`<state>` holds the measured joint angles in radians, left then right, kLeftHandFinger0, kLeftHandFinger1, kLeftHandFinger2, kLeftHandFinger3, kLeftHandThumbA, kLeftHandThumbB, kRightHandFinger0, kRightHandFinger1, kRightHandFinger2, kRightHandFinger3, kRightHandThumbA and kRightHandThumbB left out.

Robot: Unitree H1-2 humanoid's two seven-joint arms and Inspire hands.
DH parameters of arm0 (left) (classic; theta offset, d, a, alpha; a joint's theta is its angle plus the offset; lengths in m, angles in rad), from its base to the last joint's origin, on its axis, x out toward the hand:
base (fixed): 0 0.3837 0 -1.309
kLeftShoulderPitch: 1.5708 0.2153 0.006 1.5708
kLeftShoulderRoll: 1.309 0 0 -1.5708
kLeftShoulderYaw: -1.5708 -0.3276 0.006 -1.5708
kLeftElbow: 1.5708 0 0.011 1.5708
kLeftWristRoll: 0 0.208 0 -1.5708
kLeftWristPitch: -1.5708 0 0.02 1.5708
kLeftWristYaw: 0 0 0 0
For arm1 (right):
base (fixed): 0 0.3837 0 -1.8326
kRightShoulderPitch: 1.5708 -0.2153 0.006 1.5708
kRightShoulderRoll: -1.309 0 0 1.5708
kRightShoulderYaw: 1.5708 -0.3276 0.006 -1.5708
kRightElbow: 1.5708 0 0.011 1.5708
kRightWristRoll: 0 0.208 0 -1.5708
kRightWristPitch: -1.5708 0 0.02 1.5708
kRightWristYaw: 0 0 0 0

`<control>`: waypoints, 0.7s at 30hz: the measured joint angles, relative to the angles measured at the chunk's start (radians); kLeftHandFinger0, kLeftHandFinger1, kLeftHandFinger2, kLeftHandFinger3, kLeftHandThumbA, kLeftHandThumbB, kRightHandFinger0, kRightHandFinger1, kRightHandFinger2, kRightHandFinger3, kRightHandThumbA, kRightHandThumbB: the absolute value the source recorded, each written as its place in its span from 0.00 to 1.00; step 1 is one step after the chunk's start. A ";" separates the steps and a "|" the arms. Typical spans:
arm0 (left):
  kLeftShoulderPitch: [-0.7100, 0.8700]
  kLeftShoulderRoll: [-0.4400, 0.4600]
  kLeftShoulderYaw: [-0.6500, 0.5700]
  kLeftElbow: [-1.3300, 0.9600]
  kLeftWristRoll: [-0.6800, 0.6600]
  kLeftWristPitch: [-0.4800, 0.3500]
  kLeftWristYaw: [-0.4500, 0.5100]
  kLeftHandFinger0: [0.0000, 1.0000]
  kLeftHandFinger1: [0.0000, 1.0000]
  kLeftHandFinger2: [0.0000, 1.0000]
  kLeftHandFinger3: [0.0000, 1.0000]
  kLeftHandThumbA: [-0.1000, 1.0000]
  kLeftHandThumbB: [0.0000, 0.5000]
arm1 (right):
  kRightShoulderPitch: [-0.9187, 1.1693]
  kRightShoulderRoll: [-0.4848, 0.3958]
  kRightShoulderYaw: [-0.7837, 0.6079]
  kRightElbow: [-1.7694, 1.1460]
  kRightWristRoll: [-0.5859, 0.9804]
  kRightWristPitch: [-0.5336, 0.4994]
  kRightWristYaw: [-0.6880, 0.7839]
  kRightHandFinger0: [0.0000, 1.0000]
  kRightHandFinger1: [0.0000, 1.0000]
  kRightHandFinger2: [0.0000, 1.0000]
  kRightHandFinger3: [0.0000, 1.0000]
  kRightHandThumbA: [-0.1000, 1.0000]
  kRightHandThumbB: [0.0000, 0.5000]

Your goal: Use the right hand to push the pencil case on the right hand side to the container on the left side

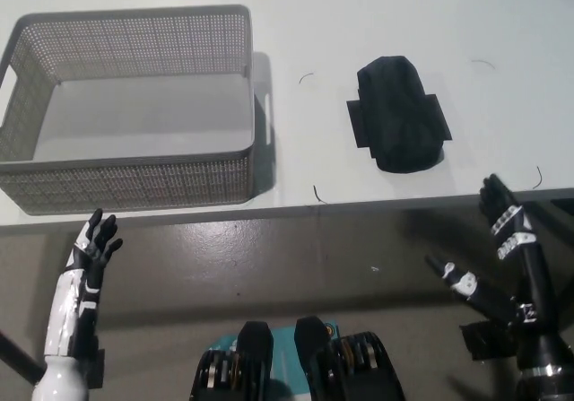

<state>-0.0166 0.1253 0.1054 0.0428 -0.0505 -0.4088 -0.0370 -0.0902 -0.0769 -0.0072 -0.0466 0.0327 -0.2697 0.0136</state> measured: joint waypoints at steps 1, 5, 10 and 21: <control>0.000 0.000 0.000 0.000 -0.003 -0.003 -0.002 1.00 1.00 1.00 1.00 1.00 0.38 | -0.013 -0.004 -0.010 -0.003 0.003 0.000 0.000 1.00 1.00 1.00 1.00 1.00 0.47; 0.000 0.000 0.000 0.000 -0.003 -0.012 -0.006 1.00 1.00 1.00 1.00 1.00 0.53 | -0.059 -0.026 -0.046 -0.012 0.006 0.001 -0.002 1.00 1.00 1.00 1.00 1.00 0.56; -0.001 0.000 0.000 0.000 -0.001 -0.018 -0.006 1.00 1.00 1.00 1.00 1.00 0.59 | -0.152 -0.055 -0.092 -0.032 0.014 0.024 -0.003 1.00 1.00 1.00 1.00 1.00 0.56; -0.004 0.002 -0.003 -0.005 0.001 -0.021 -0.010 1.00 1.00 1.00 1.00 1.00 0.63 | -0.359 -0.100 -0.141 0.050 0.022 0.072 -0.014 1.00 1.00 1.00 1.00 1.00 0.57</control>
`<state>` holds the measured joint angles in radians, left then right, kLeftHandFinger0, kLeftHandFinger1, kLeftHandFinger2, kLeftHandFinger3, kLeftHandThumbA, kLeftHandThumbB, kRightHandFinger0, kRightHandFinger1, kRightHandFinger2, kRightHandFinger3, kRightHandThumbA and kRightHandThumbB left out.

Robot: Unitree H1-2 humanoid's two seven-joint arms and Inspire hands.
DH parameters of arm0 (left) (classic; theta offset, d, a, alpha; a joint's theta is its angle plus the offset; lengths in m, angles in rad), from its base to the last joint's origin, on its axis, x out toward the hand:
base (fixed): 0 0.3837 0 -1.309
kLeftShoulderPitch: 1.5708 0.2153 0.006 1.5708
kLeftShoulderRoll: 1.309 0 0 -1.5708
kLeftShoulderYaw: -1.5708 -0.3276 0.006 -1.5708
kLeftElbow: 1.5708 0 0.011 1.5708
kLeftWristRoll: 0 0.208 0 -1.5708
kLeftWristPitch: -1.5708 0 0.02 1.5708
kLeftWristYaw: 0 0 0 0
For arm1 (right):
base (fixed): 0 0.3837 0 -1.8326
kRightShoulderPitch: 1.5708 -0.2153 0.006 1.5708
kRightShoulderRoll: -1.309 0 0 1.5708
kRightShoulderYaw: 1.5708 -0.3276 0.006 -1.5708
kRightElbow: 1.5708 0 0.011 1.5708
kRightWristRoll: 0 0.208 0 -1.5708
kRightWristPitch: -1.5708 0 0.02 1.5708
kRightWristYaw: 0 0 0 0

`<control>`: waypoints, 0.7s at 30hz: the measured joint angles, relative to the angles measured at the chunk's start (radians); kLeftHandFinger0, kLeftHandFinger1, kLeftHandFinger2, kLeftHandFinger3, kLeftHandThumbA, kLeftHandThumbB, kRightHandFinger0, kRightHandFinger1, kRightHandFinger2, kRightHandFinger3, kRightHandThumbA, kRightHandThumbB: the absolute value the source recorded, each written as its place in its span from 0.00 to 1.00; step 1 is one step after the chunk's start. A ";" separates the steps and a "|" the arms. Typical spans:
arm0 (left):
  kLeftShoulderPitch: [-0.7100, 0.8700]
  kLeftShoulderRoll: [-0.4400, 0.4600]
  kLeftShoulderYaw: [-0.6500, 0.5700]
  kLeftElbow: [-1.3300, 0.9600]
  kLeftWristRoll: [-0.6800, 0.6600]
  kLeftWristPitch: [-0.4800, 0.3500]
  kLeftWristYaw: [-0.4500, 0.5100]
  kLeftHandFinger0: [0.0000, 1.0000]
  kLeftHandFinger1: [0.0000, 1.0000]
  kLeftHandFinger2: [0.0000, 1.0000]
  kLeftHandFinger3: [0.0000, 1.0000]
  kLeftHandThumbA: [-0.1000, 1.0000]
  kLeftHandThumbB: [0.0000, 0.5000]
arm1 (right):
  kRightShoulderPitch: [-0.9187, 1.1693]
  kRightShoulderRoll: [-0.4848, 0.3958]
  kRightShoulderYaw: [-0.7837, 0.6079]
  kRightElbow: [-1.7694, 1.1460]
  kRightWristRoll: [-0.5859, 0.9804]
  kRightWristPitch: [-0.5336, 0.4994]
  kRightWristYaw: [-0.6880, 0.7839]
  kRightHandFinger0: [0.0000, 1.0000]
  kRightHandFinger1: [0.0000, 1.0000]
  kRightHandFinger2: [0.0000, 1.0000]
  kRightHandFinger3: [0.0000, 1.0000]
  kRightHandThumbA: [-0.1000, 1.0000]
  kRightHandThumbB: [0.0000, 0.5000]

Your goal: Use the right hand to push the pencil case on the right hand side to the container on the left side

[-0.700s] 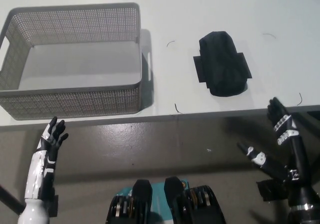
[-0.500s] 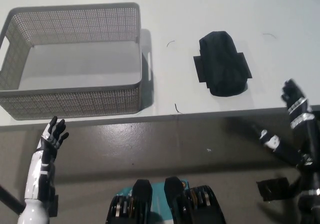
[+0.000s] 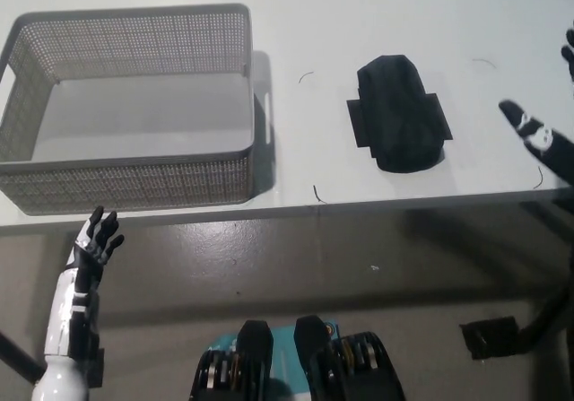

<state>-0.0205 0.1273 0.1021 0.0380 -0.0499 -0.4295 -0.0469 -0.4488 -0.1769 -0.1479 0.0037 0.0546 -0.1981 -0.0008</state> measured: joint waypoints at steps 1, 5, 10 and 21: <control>0.000 0.001 -0.001 -0.003 -0.001 0.000 -0.002 1.00 1.00 1.00 1.00 1.00 0.64 | -0.024 -0.011 -0.001 0.030 -0.002 0.001 -0.002 1.00 1.00 1.00 1.00 1.00 0.56; 0.002 0.002 -0.005 -0.012 -0.003 0.001 -0.007 1.00 1.00 1.00 1.00 1.00 0.63 | -0.079 -0.037 -0.002 0.106 -0.005 0.002 -0.006 1.00 1.00 1.00 1.00 1.00 0.55; 0.035 -0.001 -0.018 -0.022 -0.002 0.000 -0.011 1.00 1.00 1.00 1.00 1.00 0.63 | -0.127 -0.055 -0.001 0.190 -0.022 0.002 -0.010 1.00 1.00 1.00 1.00 1.00 0.48; 0.122 -0.009 -0.036 -0.031 -0.004 -0.001 -0.023 1.00 1.00 1.00 1.00 1.00 0.61 | -0.277 -0.054 0.013 0.478 -0.021 0.001 -0.008 1.00 1.00 1.00 1.00 1.00 0.53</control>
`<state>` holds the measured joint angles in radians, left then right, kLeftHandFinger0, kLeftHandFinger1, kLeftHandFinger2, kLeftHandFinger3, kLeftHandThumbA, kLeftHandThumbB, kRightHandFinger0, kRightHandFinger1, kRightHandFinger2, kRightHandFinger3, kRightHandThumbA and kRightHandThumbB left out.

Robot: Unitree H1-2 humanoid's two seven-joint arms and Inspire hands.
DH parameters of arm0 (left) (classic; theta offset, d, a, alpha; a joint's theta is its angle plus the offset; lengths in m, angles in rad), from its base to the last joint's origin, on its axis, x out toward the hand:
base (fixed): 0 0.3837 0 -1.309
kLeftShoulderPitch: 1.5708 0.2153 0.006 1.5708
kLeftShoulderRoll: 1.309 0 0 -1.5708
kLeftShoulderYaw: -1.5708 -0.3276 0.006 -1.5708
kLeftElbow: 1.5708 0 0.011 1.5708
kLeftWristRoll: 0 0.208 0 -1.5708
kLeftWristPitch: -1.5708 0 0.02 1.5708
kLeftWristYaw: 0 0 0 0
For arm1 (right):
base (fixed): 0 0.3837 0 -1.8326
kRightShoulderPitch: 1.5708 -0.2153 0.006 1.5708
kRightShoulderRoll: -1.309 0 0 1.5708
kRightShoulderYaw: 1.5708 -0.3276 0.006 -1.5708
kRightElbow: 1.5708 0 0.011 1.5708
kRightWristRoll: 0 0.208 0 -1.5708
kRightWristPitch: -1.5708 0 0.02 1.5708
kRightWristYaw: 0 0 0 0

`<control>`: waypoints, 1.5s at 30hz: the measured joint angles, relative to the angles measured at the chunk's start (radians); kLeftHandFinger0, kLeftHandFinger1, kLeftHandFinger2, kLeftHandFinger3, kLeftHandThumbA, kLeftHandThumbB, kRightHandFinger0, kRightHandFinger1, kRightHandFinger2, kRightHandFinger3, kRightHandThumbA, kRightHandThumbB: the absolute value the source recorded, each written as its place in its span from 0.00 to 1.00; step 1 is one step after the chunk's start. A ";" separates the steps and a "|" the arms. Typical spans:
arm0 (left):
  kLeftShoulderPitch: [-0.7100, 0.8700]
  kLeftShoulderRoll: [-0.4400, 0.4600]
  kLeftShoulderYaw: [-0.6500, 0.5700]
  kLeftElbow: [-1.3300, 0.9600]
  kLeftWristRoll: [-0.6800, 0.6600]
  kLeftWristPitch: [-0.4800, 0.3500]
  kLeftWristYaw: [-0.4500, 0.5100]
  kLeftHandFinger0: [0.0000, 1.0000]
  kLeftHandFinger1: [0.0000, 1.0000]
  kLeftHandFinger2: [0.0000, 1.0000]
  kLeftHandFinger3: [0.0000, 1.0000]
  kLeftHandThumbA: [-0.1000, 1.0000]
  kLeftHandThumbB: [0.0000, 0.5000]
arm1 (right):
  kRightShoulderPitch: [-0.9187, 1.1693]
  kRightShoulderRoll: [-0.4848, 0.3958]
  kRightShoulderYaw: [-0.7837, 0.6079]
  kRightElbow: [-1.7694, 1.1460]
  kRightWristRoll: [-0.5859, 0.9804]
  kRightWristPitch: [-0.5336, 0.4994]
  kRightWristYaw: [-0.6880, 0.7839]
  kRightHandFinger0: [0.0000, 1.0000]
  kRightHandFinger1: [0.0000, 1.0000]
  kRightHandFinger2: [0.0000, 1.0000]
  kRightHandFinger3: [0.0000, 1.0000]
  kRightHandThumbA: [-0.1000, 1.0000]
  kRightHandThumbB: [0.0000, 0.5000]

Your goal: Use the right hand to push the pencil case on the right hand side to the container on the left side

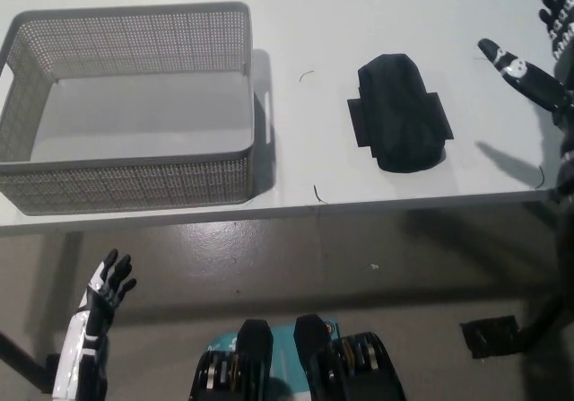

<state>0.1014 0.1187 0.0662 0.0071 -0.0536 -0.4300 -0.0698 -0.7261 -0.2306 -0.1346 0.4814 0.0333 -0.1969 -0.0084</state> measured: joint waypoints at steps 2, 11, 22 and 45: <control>0.007 0.000 -0.004 -0.002 -0.001 0.000 -0.002 1.00 1.00 1.00 1.00 1.00 0.60 | -0.028 0.001 0.002 0.056 0.001 -0.004 0.001 1.00 1.00 1.00 1.00 1.00 0.54; 0.045 0.000 -0.007 -0.034 -0.001 -0.001 -0.009 1.00 1.00 1.00 1.00 1.00 0.55 | -0.173 0.016 0.018 0.349 -0.001 -0.036 -0.005 1.00 1.00 1.00 1.00 1.00 0.49; 0.110 0.008 0.021 -0.088 -0.004 -0.001 -0.009 1.00 1.00 1.00 1.00 1.00 0.68 | -0.312 0.092 0.019 0.637 0.003 -0.099 -0.005 1.00 1.00 1.00 1.00 1.00 0.54; 0.151 0.006 0.060 -0.137 -0.011 -0.002 -0.009 1.00 1.00 1.00 1.00 1.00 0.66 | -0.321 0.188 0.007 0.796 0.028 -0.166 0.000 1.00 1.00 1.00 1.00 1.00 0.56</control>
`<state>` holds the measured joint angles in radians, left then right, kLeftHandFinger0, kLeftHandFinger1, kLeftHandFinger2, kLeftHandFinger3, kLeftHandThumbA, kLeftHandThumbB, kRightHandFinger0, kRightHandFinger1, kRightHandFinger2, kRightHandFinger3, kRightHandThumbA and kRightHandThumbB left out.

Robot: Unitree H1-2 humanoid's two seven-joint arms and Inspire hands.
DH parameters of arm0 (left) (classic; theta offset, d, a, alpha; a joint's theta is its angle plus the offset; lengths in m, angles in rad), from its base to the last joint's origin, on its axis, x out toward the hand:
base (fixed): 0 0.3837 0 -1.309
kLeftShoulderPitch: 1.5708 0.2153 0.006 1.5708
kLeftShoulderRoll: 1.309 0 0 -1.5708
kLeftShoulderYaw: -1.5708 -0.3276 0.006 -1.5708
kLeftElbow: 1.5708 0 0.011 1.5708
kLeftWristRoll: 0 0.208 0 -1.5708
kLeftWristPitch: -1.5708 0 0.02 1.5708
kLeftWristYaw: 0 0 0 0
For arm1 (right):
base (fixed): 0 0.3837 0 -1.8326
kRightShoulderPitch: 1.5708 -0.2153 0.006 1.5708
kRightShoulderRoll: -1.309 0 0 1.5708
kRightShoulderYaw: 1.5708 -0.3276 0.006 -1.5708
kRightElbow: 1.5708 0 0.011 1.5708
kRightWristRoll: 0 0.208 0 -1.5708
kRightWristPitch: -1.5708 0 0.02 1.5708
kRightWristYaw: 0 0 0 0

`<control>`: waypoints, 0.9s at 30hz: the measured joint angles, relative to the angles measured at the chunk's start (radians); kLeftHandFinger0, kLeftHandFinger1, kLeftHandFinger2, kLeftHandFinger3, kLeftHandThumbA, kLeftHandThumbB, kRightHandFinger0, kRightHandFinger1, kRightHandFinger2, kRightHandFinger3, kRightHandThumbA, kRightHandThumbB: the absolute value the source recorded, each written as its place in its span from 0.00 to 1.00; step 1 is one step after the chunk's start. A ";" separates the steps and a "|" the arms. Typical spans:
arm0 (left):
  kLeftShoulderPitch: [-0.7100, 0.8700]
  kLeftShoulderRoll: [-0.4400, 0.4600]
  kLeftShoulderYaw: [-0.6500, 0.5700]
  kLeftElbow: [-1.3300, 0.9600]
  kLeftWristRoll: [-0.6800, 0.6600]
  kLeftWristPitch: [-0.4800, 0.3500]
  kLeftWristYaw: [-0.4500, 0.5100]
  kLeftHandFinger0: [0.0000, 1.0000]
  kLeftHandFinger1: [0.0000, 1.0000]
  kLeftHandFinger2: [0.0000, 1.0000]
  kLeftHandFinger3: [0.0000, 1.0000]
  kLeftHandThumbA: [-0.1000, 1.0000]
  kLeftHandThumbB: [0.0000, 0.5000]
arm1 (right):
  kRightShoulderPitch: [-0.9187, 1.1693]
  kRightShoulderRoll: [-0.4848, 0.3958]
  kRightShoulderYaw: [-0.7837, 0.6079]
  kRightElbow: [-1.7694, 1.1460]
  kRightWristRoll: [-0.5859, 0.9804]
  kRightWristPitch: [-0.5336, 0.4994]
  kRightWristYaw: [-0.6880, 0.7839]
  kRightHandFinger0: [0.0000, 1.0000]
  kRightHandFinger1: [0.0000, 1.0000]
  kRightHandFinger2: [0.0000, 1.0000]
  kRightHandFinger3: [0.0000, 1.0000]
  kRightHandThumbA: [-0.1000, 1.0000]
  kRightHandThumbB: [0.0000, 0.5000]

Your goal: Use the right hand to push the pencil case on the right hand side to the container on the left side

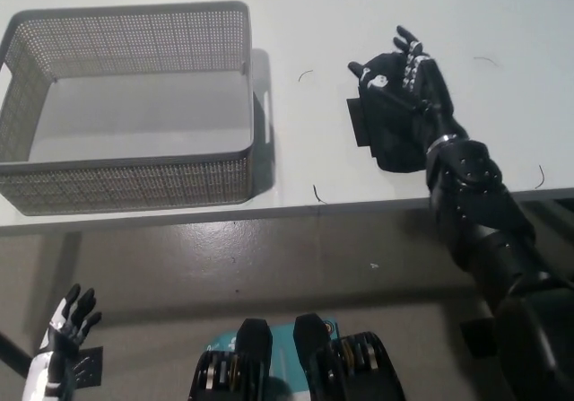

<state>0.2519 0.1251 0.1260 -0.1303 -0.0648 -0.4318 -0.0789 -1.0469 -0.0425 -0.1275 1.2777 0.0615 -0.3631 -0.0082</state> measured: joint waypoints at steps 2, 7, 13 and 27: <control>0.010 -0.001 0.006 -0.002 -0.002 0.000 0.000 1.00 1.00 1.00 1.00 1.00 0.68 | 0.002 0.010 -0.002 0.002 0.005 -0.004 0.002 1.00 1.00 1.00 1.00 1.00 0.57; 0.038 -0.006 0.022 -0.011 -0.010 0.000 -0.001 1.00 1.00 1.00 1.00 1.00 0.65 | 0.009 0.029 -0.012 0.008 0.021 -0.013 0.015 1.00 1.00 1.00 1.00 1.00 0.61; 0.037 -0.011 0.033 -0.016 -0.021 0.000 -0.007 1.00 1.00 1.00 1.00 1.00 0.64 | 0.009 0.031 -0.022 0.019 0.038 -0.015 0.022 1.00 1.00 1.00 1.00 1.00 0.62; 0.035 -0.023 0.040 -0.018 -0.029 -0.001 -0.021 1.00 1.00 1.00 1.00 1.00 0.65 | 0.010 0.008 -0.022 0.032 0.051 -0.034 0.024 1.00 1.00 1.00 1.00 1.00 0.65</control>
<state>0.2867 0.1023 0.1664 -0.1478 -0.0943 -0.4323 -0.1003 -1.0371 -0.0344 -0.1491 1.3100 0.1130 -0.3968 0.0159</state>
